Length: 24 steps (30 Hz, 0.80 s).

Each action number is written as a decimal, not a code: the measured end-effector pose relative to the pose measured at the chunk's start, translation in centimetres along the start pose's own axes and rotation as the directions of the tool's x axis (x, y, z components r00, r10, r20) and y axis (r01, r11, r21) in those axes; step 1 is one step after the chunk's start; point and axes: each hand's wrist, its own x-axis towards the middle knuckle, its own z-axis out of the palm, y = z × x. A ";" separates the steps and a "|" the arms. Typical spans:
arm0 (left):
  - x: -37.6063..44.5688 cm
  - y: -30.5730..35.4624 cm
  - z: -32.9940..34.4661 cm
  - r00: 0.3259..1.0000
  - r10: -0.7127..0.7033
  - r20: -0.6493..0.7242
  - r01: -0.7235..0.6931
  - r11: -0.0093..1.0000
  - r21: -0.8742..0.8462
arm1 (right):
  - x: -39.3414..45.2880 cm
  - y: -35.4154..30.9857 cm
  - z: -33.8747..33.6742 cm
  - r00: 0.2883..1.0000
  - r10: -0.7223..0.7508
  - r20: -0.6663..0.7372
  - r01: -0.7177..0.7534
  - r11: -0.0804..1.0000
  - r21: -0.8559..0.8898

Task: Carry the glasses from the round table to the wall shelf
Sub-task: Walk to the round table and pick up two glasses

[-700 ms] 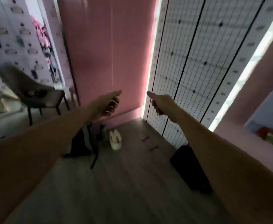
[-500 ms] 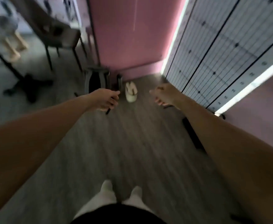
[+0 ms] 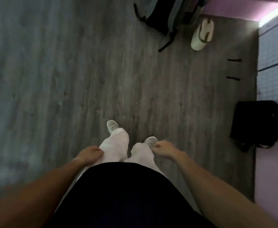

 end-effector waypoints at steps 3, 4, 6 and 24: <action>-0.1 -0.9 -0.7 0.995 -0.021 -0.094 0.002 0.982 -0.190 | 2.4 -0.9 2.4 0.997 0.057 0.054 -0.056 0.998 -0.016; 0.2 -1.1 -1.5 0.994 -0.017 -0.105 -0.006 0.976 -0.216 | 3.2 -1.3 2.5 0.996 0.069 0.060 -0.069 0.998 -0.005; 1.1 -1.5 -3.5 0.996 -0.009 -0.090 -0.014 0.968 -0.251 | 2.5 -4.3 1.0 0.997 0.059 0.041 -0.059 0.998 -0.010; 8.8 3.1 -24.0 0.993 0.049 -0.109 -0.090 0.910 -0.405 | 8.6 -26.2 -20.0 0.981 -0.116 -0.154 0.111 0.993 -0.041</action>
